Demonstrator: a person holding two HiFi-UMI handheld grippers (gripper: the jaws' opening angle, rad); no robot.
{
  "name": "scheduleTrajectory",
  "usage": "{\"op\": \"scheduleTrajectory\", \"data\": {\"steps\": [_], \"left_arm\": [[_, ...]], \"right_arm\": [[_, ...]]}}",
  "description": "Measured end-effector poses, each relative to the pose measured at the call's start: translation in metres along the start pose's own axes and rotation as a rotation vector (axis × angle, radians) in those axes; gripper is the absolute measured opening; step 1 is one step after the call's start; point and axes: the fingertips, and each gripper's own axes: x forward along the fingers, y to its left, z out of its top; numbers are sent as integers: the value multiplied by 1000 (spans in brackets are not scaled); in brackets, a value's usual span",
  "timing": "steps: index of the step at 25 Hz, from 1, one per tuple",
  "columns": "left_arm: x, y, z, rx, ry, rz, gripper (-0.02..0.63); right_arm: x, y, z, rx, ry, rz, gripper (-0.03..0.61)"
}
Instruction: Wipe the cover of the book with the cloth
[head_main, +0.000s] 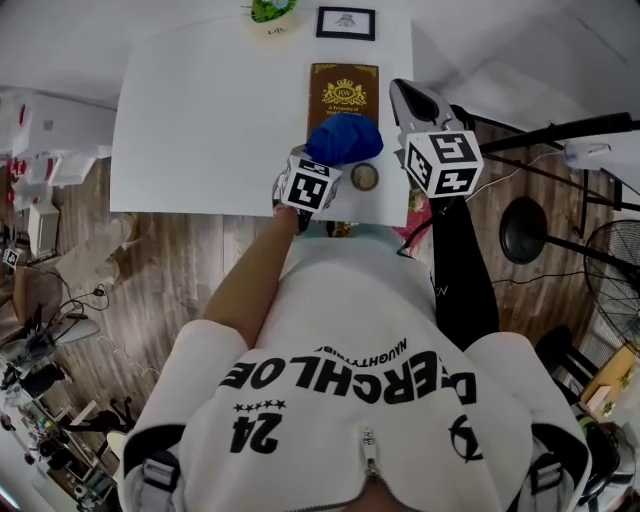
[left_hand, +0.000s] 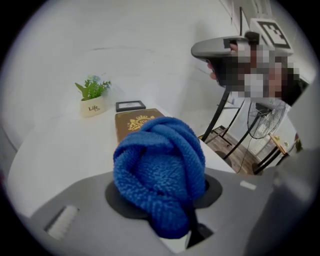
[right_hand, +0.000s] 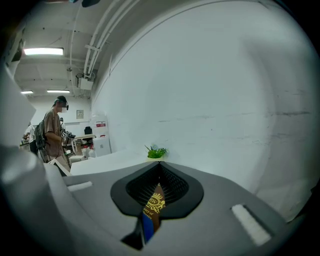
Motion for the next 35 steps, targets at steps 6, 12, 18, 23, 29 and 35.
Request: {"op": "scheduleTrajectory", "data": {"steps": [6,12,18,23,29,35], "left_arm": [[-15,28,-15,-75,24,62,230],[-22,56,-31,-145,47,116,230],[-28,65,0,-108,-5,111,230],[-28,69,71,-64,-143,87,230],[25,50,111,6,-128,16,230],[79,43,101,14,-29,15,230]], "right_arm": [[12,7,5,1,1,26,2],[21,9,4,-3,7,44,2],[19,-1,3,-1,7,27,3],[10,-25,-1,16,12,-33,2],[-2,-50,-16,38,35,-105,2],[-16,-64,-29,47,62,-141,2]]}}
